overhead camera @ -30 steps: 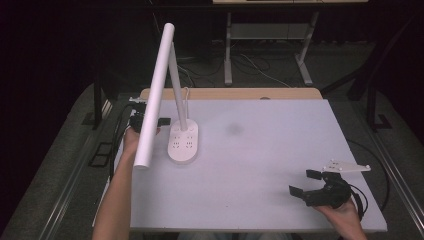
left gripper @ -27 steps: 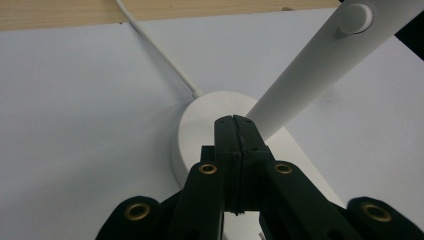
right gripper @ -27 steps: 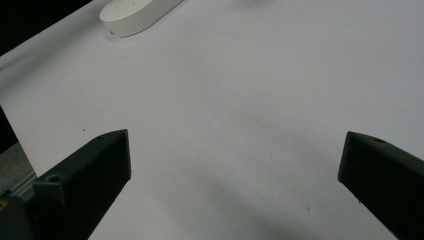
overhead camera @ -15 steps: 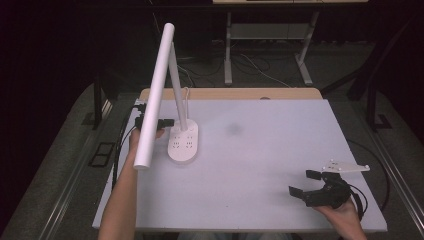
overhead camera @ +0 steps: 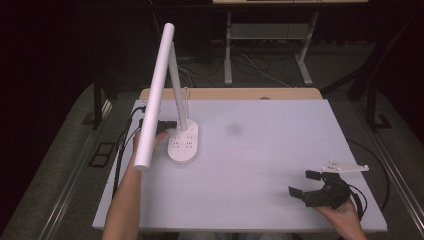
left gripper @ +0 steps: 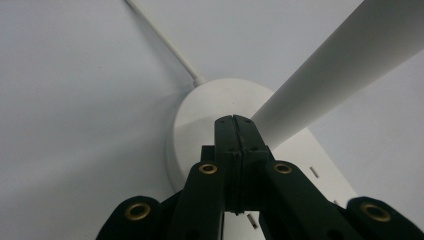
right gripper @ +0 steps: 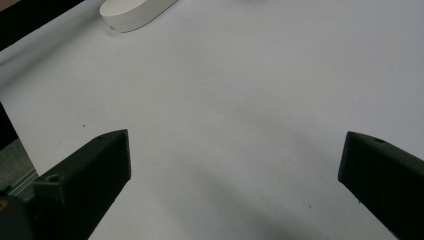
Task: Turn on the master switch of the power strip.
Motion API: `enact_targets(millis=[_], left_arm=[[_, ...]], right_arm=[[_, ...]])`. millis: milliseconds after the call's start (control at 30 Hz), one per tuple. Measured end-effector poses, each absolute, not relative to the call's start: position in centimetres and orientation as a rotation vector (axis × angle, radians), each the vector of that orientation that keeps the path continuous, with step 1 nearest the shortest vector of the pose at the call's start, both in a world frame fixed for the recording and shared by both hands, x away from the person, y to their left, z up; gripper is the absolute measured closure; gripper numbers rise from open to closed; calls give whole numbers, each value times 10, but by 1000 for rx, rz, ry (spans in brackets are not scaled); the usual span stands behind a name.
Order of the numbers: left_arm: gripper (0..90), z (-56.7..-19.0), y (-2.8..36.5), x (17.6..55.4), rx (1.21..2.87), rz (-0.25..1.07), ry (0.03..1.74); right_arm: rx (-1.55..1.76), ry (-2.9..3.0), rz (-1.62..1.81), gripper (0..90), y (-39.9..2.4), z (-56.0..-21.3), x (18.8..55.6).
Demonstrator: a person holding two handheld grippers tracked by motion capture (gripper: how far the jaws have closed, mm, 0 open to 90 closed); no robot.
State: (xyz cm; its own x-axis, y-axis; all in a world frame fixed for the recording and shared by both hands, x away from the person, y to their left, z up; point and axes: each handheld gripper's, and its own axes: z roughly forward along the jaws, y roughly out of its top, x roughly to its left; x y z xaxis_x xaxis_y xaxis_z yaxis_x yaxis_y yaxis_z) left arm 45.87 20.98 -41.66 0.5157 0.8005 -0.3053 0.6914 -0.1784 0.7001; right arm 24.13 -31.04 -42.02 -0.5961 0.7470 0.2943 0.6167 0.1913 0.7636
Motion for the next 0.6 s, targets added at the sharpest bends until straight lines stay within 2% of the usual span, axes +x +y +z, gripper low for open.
enact_targets(millis=[600], left_arm=[[899, -422, 206, 460, 1942, 158, 1237]], right_arm=[[1331, 2319, 1362, 0, -310, -421, 241]])
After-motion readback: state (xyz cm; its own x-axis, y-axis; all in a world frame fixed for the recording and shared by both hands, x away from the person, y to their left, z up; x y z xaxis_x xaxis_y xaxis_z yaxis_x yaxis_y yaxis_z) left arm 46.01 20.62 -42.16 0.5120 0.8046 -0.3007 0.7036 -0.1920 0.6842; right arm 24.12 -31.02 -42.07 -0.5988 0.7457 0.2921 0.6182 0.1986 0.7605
